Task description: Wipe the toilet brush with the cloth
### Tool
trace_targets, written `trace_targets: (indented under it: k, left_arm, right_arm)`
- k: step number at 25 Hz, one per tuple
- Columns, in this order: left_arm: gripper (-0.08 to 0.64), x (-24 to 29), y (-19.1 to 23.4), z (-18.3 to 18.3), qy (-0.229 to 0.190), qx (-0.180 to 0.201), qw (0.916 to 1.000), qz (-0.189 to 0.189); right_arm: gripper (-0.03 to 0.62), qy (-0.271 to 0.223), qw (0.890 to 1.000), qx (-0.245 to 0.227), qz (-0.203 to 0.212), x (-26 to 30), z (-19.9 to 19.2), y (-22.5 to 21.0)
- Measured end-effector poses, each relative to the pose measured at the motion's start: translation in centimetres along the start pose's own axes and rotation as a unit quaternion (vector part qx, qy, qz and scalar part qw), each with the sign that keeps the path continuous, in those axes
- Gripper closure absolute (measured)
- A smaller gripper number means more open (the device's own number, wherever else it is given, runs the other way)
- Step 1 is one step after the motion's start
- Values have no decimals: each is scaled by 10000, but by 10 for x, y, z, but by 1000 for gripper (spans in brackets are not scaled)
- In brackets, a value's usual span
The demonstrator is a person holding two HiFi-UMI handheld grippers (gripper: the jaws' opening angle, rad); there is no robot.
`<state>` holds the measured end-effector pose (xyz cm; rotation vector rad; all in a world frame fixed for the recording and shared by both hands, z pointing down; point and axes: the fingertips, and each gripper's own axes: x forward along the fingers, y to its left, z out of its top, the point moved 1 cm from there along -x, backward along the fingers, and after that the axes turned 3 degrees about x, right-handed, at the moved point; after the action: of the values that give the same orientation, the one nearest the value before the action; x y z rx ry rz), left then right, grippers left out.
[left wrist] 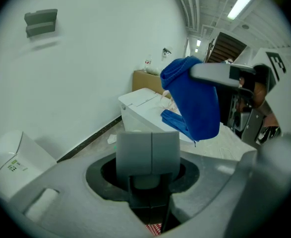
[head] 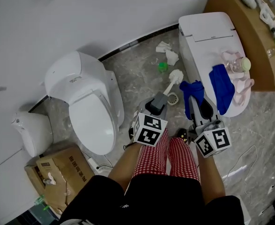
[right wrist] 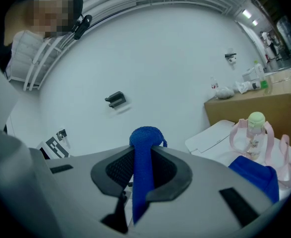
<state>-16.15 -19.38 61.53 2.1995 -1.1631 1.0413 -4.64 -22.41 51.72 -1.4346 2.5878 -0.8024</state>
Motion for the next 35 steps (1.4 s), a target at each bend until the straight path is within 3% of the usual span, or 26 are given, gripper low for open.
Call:
trace_targets:
  k: [28,35]
  left_arm:
    - [397,-62,-4,72,-851,11,9960,270]
    - [397,-85,-7,97,-1180,5,9924,346]
  right_arm:
    - [528,-468,9983,-211,276,-18,59,26]
    - [528,-775,9964,-15,341,-27,87,32]
